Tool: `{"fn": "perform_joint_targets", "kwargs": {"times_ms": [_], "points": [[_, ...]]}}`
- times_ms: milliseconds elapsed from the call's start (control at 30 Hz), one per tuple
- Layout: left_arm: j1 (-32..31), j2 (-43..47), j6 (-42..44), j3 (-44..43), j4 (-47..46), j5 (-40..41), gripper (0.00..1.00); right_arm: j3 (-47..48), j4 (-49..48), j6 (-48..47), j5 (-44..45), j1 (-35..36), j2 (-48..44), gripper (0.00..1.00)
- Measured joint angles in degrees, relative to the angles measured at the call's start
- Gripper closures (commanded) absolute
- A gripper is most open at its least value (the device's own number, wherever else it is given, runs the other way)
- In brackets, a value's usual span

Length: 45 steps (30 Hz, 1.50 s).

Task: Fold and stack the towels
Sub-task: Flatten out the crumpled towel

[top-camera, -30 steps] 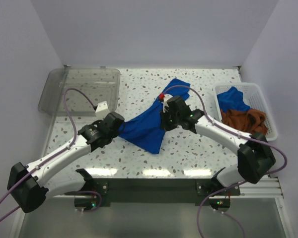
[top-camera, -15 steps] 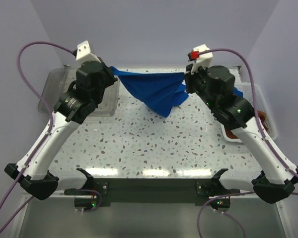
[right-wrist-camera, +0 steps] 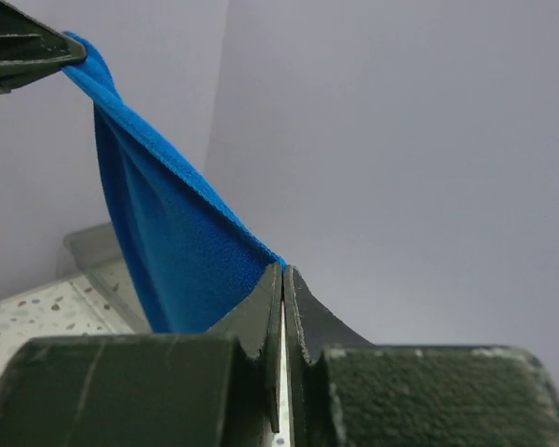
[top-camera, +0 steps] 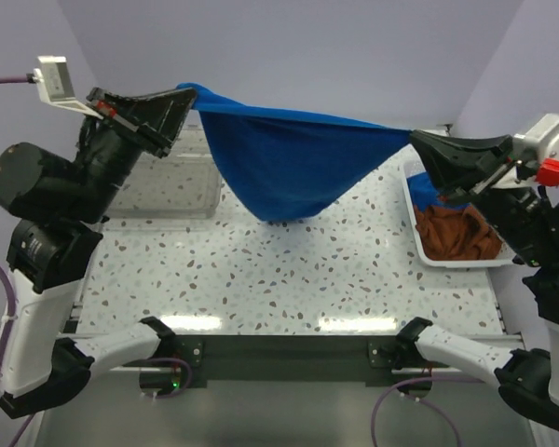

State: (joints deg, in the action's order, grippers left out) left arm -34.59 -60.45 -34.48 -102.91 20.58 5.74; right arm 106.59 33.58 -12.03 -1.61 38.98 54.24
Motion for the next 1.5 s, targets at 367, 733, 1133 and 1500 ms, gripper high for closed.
{"fn": "perform_joint_targets", "kwargs": {"times_ms": [367, 733, 1133, 1500], "points": [[0.1, -8.5, 1.4, -17.7, 1.2, -2.9, 1.0, 14.1, -0.2, -2.0, -0.9, 0.0, 8.5, 1.0], [1.5, -27.4, 3.4, -13.1, 0.7, 17.8, 1.0, 8.7, -8.9, -9.4, 21.6, -7.3, 23.8, 1.0], [8.3, -58.1, 2.1, -14.3, -2.0, 11.6, 1.0, -4.9, -18.5, -5.9, 13.0, -25.6, 43.0, 1.0], [12.5, -61.1, 2.5, -17.0, -13.5, 6.7, 1.0, -4.9, -27.4, -2.0, 4.1, -29.1, 49.4, 1.0]]}}
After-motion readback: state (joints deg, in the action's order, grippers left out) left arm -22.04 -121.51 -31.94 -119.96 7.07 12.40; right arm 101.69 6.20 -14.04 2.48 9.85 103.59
